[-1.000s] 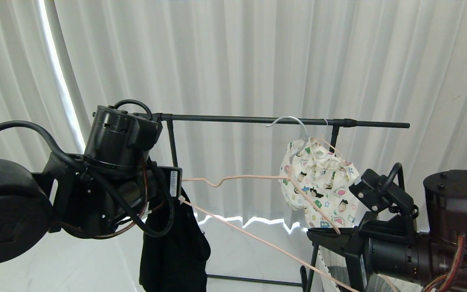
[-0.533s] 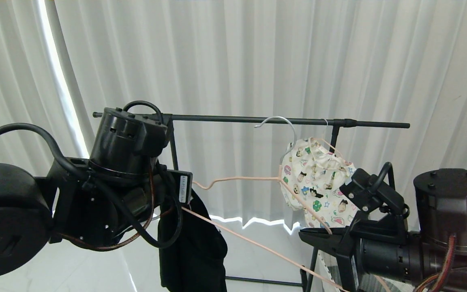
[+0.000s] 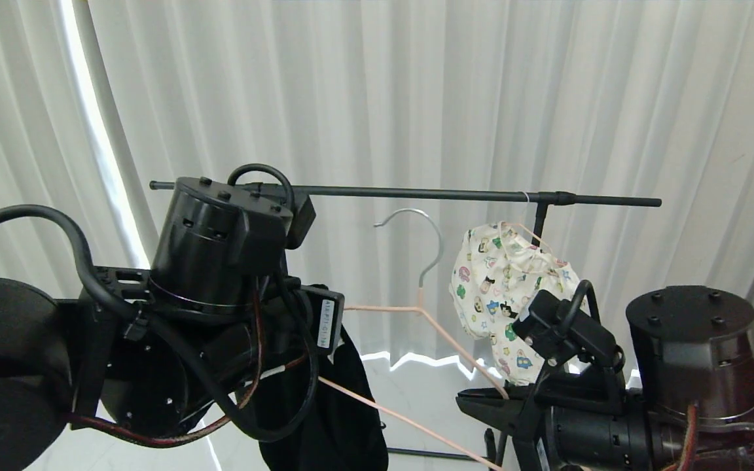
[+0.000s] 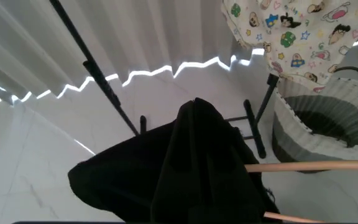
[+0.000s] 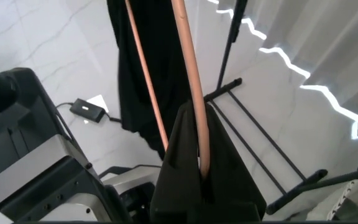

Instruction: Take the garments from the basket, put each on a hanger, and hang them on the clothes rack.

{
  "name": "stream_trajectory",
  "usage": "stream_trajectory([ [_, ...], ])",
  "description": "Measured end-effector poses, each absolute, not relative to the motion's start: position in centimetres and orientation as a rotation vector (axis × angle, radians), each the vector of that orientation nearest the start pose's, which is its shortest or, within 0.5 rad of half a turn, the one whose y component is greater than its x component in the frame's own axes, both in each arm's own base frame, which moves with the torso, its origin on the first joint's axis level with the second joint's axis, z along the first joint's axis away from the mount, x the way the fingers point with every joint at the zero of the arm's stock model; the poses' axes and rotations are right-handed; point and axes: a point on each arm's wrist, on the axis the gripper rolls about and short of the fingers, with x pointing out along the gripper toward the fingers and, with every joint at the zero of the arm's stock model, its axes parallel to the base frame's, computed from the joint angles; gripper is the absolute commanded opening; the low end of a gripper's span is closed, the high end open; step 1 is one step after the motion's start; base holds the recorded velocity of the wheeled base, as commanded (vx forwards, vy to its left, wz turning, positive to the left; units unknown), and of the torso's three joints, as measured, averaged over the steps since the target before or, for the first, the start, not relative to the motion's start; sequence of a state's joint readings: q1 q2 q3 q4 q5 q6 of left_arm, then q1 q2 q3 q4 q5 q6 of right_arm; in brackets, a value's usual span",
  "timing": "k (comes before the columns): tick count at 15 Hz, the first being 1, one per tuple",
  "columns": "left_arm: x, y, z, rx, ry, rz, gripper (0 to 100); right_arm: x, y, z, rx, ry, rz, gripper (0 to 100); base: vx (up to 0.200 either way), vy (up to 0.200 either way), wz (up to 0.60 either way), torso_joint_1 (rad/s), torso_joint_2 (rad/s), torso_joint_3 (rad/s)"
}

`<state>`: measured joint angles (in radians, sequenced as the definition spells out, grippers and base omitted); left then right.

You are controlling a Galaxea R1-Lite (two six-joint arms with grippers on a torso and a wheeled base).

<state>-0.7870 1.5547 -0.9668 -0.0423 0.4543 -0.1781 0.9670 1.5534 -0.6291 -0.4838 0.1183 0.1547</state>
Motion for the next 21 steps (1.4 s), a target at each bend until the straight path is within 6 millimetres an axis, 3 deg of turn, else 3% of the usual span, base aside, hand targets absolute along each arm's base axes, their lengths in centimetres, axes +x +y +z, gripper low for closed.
stream_trajectory([
  [9, 17.9, -20.6, 23.0, 0.086, 0.376, -0.428, 0, 14.3, 24.4, 15.9, -0.033, 0.522, 0.992, 0, 0.000, 0.000, 0.00, 0.000, 0.00, 0.000],
  [18, 17.5, -20.3, 23.3, 0.095, 0.324, -0.442, 0, 15.1, 24.5, 15.8, 0.060, 0.505, 0.816, 0, 0.000, 0.000, 0.00, 0.000, 0.00, 0.000],
  [19, 17.5, -20.3, 23.2, 0.105, 0.323, -0.445, 100, 15.2, 24.4, 15.8, 0.064, 0.499, 0.808, 0, 0.000, 0.000, 0.00, 0.000, 0.00, 0.000],
  [21, 17.5, -20.5, 23.4, 0.090, 0.300, -0.449, 100, 15.4, 24.4, 16.1, 0.079, 0.475, 0.808, 0, 0.000, 0.000, 0.00, 0.000, 0.00, 0.000],
])
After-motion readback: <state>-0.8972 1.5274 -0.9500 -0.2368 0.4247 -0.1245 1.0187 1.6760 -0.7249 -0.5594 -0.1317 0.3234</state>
